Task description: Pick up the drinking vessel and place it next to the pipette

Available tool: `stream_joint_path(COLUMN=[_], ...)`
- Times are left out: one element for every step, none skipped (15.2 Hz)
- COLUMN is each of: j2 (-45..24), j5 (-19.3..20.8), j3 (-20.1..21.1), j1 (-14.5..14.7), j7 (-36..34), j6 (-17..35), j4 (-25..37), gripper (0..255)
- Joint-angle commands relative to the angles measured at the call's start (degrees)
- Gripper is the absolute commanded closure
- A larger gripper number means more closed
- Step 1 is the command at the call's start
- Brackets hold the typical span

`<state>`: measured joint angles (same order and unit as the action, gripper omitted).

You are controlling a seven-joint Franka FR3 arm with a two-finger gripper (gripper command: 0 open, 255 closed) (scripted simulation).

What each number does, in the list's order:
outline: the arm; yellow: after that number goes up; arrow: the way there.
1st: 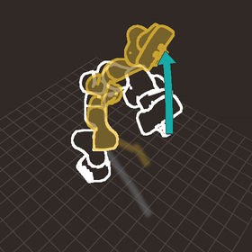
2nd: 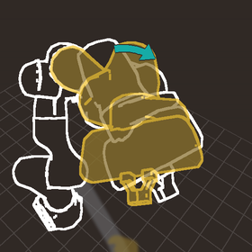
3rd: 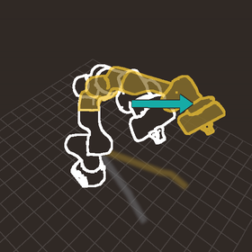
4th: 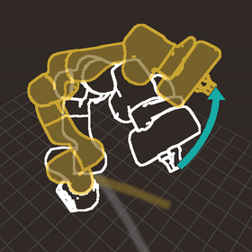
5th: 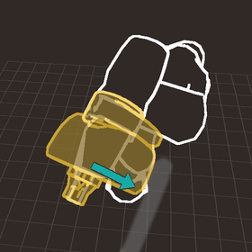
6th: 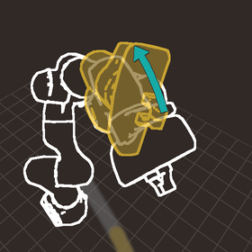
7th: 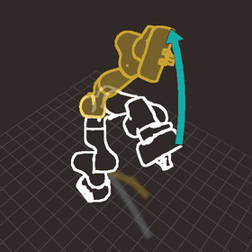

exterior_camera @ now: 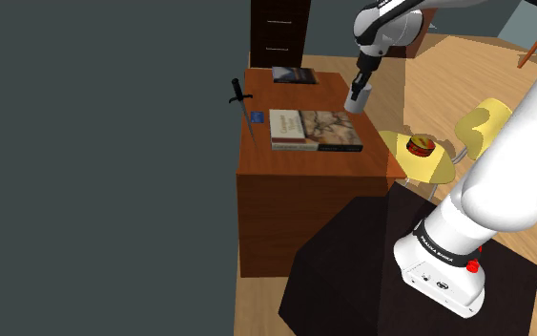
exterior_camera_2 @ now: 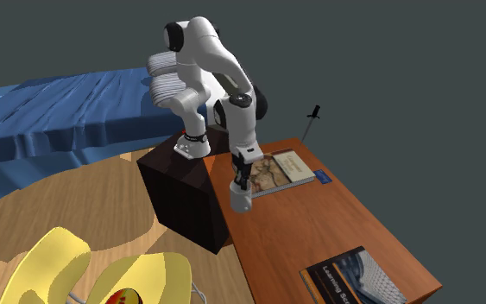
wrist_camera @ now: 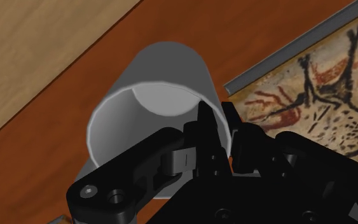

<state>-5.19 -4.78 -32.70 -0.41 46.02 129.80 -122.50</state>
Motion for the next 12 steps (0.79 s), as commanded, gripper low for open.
stream_joint_path(j2=[0.93, 1.36, 1.77, 2.17, 2.56, 2.94, 3.3, 3.65, 3.99, 4.31, 4.62, 4.91], j5=[0.73, 1.06, 1.38, 1.68, 1.97, 2.24, 2.51, 2.75, 2.99, 3.21, 3.42, 3.62], j3=[-0.08, -0.11, -0.13, -0.14, -0.14, -0.15, -0.14, -0.14, -0.13, -0.12, -0.1, -0.08], j1=[0.11, 0.16, 0.21, 0.24, 0.28, 0.32, 0.35, 0.38, 0.41, 0.44, 0.46, 0.49], j7=[-0.52, -0.76, -0.99, -1.21, -1.42, -1.62, -1.81, -1.99, -2.17, -2.33, -2.49, -2.64], j6=[-1.5, -2.22, -2.94, -3.67, -4.4, -5.13, -5.86, -6.59, -7.33, -8.06, -8.8, -9.54], j4=[0.73, 1.1, 1.48, 1.87, 2.28, 2.7, 3.13, 3.58, 4.04, 4.51, 4.99, 5.49], gripper=[255, 255, 255, 255, 255, 255, 255, 255, 255, 255, 255, 255])
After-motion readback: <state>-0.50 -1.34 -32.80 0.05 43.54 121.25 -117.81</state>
